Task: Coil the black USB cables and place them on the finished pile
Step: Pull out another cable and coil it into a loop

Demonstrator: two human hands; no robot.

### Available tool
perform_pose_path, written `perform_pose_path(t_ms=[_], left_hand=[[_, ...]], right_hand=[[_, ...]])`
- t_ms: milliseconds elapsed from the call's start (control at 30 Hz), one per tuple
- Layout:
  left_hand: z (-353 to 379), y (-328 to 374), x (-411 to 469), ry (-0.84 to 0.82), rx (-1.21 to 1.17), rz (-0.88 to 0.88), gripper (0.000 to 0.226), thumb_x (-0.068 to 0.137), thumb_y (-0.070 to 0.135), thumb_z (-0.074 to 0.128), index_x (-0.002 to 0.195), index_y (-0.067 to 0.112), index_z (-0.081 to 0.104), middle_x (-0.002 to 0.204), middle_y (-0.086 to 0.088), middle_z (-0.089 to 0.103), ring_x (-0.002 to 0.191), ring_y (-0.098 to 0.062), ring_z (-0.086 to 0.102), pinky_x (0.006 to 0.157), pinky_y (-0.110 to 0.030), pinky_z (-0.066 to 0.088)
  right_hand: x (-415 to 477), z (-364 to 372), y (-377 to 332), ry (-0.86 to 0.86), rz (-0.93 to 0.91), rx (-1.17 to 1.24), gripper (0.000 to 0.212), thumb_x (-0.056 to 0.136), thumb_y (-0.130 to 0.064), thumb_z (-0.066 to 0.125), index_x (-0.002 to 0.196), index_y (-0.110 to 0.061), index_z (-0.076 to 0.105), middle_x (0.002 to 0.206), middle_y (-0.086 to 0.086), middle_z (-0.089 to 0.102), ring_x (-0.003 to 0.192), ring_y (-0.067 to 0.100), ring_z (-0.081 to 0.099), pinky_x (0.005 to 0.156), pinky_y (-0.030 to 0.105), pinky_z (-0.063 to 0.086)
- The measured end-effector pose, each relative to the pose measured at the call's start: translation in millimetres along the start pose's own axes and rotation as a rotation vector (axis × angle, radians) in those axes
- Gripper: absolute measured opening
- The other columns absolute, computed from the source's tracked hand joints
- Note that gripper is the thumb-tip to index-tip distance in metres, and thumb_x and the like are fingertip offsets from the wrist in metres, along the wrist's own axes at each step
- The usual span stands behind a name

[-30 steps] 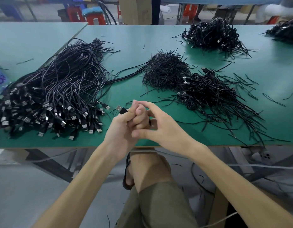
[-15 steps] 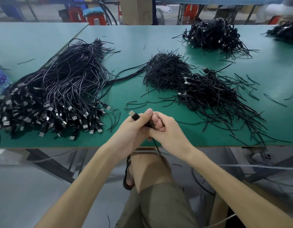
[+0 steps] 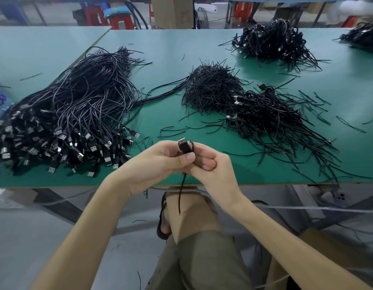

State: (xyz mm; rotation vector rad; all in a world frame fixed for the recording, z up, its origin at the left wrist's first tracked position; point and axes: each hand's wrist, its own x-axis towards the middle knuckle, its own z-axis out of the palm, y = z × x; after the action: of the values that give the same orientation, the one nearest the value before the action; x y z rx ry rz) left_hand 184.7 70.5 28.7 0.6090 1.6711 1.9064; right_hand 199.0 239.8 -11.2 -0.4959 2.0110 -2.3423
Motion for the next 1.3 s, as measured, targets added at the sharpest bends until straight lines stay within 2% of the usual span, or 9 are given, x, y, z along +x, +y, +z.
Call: perform_pose_path(t_ms=[200, 400, 667, 767, 867, 1000, 1100, 1167, 1300], left_hand=[[18, -6, 12, 0.22, 0.218, 0.042, 0.026, 0.104, -0.005, 0.042, 0.111, -0.001, 0.067, 0.097, -0.013, 0.071, 0.096, -0.018, 0.068, 0.091, -0.029, 0.052], [19, -7, 13, 0.155, 0.251, 0.046, 0.028, 0.104, -0.006, 0.04, 0.121, -0.005, 0.061, 0.101, -0.017, 0.066, 0.102, -0.021, 0.064, 0.102, -0.034, 0.05], [21, -6, 16, 0.186, 0.267, 0.006, 0.024, 0.101, -0.013, 0.043, 0.097, 0.0, 0.063, 0.086, -0.008, 0.066, 0.085, -0.012, 0.065, 0.086, -0.021, 0.05], [14, 0, 14, 0.078, 0.339, -0.083, 0.02, 0.103, -0.008, 0.043, 0.095, -0.001, 0.06, 0.087, -0.005, 0.063, 0.088, -0.013, 0.06, 0.088, -0.023, 0.047], [8, 0, 8, 0.025, 0.366, -0.169, 0.02, 0.103, -0.004, 0.046, 0.092, 0.002, 0.062, 0.09, -0.003, 0.065, 0.093, -0.014, 0.06, 0.094, -0.027, 0.046], [13, 1, 11, 0.077, 0.341, -0.116, 0.024, 0.102, -0.009, 0.046, 0.092, 0.002, 0.065, 0.09, -0.003, 0.067, 0.092, -0.011, 0.063, 0.09, -0.02, 0.047], [15, 5, 11, 0.052, 0.419, -0.073, 0.023, 0.102, -0.009, 0.046, 0.091, 0.002, 0.064, 0.089, -0.003, 0.065, 0.092, -0.01, 0.062, 0.092, -0.018, 0.044], [15, 6, 10, 0.052, 0.458, -0.053, 0.023, 0.103, -0.008, 0.046, 0.092, 0.001, 0.063, 0.089, -0.005, 0.064, 0.092, -0.013, 0.062, 0.093, -0.02, 0.044], [13, 9, 12, 0.049, 0.602, -0.075, 0.023, 0.103, -0.005, 0.048, 0.09, 0.005, 0.064, 0.088, 0.0, 0.067, 0.09, -0.014, 0.063, 0.093, -0.025, 0.046]], right_hand=[[3, 7, 5, 0.132, 0.054, 0.134, 0.032, 0.088, 0.012, 0.067, 0.11, -0.01, 0.074, 0.099, 0.005, 0.077, 0.097, 0.015, 0.071, 0.08, 0.026, 0.059], [0, 5, 10, 0.167, 0.046, 0.134, 0.045, 0.091, 0.014, 0.059, 0.124, -0.014, 0.07, 0.112, 0.001, 0.076, 0.111, 0.016, 0.07, 0.085, 0.025, 0.058], [-1, 14, 10, 0.236, 0.007, -0.068, 0.042, 0.088, 0.017, 0.055, 0.116, -0.012, 0.068, 0.101, 0.0, 0.073, 0.099, 0.01, 0.068, 0.09, 0.032, 0.059], [-3, 5, 5, 0.091, 0.026, -0.186, 0.048, 0.086, 0.017, 0.06, 0.12, -0.017, 0.065, 0.074, -0.002, 0.051, 0.074, 0.008, 0.052, 0.08, 0.024, 0.056], [-4, 0, 3, -0.031, 0.003, -0.424, 0.053, 0.083, 0.009, 0.07, 0.124, -0.024, 0.063, 0.069, -0.009, 0.039, 0.063, 0.008, 0.039, 0.072, 0.018, 0.045], [-2, 2, -2, 0.032, 0.021, -0.383, 0.043, 0.085, 0.007, 0.07, 0.12, -0.018, 0.062, 0.078, 0.019, 0.052, 0.071, 0.03, 0.047, 0.085, 0.045, 0.054], [-4, 2, -1, 0.088, -0.043, -0.412, 0.043, 0.086, 0.011, 0.066, 0.119, -0.016, 0.061, 0.072, -0.001, 0.044, 0.063, 0.011, 0.038, 0.074, 0.032, 0.052], [-8, 5, 1, 0.114, -0.091, -0.441, 0.045, 0.085, 0.013, 0.064, 0.119, -0.015, 0.061, 0.073, -0.008, 0.041, 0.061, 0.01, 0.037, 0.07, 0.018, 0.045], [-9, 7, 1, 0.127, -0.093, -0.446, 0.042, 0.086, 0.011, 0.065, 0.118, -0.015, 0.058, 0.073, -0.015, 0.04, 0.062, 0.008, 0.04, 0.069, 0.013, 0.041]])
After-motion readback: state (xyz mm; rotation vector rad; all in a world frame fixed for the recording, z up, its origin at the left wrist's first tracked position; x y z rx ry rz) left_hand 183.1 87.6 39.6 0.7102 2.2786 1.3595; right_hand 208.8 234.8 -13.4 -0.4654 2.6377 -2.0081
